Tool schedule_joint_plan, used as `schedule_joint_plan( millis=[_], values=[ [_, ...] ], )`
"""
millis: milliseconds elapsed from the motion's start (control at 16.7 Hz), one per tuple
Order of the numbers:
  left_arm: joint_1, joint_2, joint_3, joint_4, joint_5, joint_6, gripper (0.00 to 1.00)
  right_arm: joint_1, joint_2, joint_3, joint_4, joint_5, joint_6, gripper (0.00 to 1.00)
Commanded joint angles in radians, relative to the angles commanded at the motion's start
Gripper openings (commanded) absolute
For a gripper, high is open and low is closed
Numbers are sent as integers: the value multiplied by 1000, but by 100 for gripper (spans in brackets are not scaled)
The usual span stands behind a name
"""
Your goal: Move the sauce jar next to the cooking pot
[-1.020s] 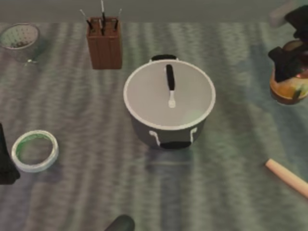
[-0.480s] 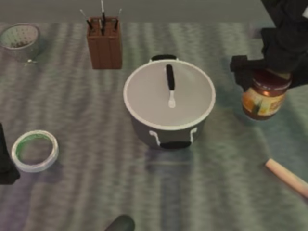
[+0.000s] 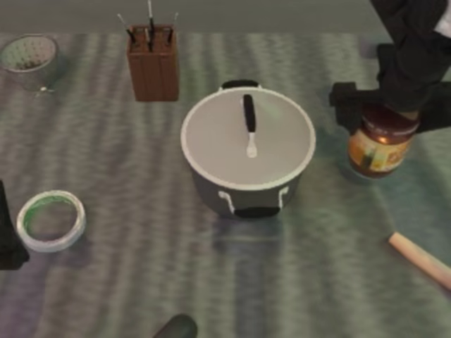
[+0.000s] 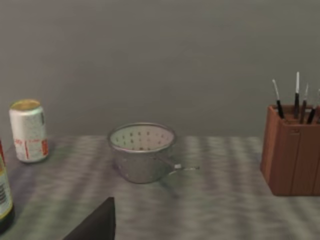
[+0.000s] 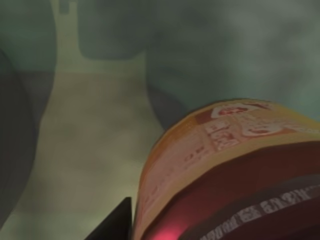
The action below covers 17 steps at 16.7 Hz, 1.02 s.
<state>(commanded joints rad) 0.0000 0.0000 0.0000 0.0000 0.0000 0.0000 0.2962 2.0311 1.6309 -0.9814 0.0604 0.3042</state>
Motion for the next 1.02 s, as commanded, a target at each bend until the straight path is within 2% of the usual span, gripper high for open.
schedule_joint_plan(
  millis=[480,720,1020],
  values=[
    [0,0,0,0,0,0,100,2,59,-100,161,3,-1,0],
    [0,0,0,0,0,0,100,3,61,-104,168,3,-1,0],
    [0,0,0,0,0,0,100,3,61,-104,168,3,-1,38]
  ],
)
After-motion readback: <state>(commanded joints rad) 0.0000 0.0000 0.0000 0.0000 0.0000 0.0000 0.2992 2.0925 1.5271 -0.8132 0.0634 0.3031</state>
